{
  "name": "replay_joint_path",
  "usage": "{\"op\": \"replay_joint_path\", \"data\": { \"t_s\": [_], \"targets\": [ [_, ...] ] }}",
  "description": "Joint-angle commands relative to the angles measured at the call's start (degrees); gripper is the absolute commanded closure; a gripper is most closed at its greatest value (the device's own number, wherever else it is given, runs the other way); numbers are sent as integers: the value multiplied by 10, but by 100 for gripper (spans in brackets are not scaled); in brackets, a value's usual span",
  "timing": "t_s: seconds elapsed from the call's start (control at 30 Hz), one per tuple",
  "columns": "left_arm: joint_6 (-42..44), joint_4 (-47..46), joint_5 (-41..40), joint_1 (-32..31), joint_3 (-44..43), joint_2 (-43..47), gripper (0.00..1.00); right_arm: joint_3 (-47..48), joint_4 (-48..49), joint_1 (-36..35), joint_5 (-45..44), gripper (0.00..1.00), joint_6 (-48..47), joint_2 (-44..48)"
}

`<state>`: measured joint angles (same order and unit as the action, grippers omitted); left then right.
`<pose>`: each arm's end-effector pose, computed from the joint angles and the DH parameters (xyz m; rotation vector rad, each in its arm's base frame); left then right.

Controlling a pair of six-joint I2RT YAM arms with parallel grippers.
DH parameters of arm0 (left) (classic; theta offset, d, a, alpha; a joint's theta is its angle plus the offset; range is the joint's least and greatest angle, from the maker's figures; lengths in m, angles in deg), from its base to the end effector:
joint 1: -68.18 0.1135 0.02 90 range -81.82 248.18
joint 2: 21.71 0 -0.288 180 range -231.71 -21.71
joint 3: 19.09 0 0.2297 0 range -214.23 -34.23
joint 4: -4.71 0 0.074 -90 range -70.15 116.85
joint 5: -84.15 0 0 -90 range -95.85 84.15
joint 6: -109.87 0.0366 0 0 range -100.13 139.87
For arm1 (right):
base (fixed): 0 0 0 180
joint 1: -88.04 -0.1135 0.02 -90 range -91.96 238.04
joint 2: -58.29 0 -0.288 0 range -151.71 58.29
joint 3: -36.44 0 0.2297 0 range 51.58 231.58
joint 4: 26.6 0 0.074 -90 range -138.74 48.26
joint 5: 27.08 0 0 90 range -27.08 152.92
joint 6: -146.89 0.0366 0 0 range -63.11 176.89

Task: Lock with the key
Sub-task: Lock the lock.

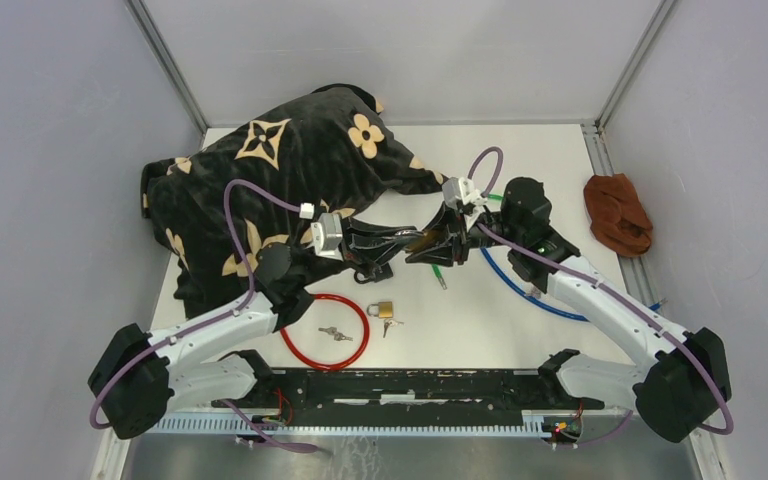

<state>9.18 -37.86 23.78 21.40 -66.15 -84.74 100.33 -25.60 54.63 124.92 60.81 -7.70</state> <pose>0.1271 -0.1617 0.3544 0.8252 0.9417 -1.1629 0.1688 0.1501 0.3664 -1.2469 1.2356 1.3356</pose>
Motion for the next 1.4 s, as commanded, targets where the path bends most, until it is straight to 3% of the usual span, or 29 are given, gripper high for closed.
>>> {"op": "replay_joint_path", "data": {
  "t_s": [0.0, 0.57, 0.77, 0.9, 1.13, 1.37],
  "targets": [
    [-5, 242, 97, -77, 21, -115, 98, 134, 141, -23, -129, 100, -1, -9],
    [0, 269, 135, -108, -56, -222, 98, 185, 193, 3, -86, 100, 32, -40],
    [16, 287, 90, -96, -35, -165, 98, 118, 113, 29, -80, 100, -19, 3],
    [42, 317, 62, -69, -26, -114, 98, 96, -33, 30, -94, 100, -119, 15],
    [72, 336, 46, -21, -10, -35, 98, 49, -157, 30, -131, 100, -189, 23],
    [70, 334, 50, 14, 12, 15, 95, -6, -176, 26, -130, 100, -183, 27]
  ]
}}
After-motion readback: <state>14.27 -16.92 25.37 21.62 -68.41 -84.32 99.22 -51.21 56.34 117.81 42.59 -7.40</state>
